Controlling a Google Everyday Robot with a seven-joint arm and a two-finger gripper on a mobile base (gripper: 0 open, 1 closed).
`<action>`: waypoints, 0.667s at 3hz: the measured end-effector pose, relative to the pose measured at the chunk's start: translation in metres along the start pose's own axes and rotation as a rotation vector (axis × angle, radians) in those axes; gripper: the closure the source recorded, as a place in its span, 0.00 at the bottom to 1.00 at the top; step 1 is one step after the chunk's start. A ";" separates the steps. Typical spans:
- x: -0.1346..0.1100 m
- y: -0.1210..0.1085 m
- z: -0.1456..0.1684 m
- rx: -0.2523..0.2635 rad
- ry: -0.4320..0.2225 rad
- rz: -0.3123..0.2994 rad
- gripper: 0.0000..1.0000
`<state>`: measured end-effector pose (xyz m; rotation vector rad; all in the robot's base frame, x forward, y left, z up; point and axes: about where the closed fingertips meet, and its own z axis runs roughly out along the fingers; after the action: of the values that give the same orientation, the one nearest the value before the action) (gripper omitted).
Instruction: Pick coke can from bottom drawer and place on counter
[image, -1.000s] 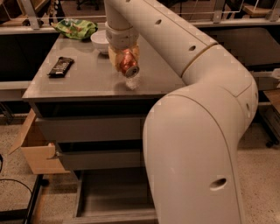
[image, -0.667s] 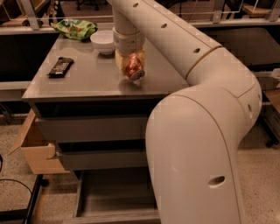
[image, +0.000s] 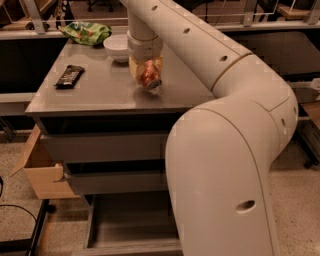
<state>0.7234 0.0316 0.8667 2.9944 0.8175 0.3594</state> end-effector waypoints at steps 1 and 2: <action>0.006 -0.001 0.003 0.002 0.018 -0.001 0.36; 0.010 -0.002 0.007 0.004 0.031 -0.003 0.14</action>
Offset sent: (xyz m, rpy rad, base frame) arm 0.0048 0.0038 -0.0020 0.0100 -0.0138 0.0029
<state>0.7324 0.0389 0.8621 2.9985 0.8256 0.4052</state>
